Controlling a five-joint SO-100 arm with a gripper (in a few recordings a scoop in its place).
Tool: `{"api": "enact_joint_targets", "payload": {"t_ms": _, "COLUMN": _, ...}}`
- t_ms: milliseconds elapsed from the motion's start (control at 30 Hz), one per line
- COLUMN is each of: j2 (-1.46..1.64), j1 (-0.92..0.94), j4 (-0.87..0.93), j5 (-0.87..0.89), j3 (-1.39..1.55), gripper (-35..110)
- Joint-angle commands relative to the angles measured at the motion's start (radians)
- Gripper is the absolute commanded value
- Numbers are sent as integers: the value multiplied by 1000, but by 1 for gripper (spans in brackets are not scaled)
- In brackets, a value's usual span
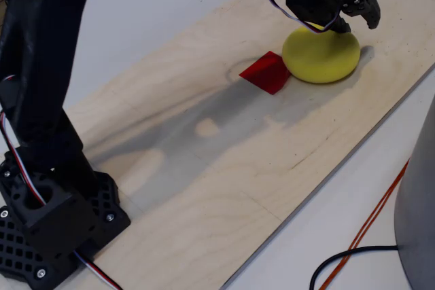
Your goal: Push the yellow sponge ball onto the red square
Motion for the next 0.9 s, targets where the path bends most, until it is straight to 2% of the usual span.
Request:
{"api": "enact_joint_targets", "payload": {"t_ms": 0, "j2": 77, "j1": -2, "j4": 37, "j5": 20, "j3": 12, "gripper": 13}}
{"api": "enact_joint_targets", "payload": {"t_ms": 400, "j2": 101, "j1": -21, "j4": 166, "j5": 71, "j3": 8, "gripper": 13}}
{"api": "enact_joint_targets", "payload": {"t_ms": 867, "j2": 103, "j1": -31, "j4": 215, "j5": 91, "j3": 6, "gripper": 13}}
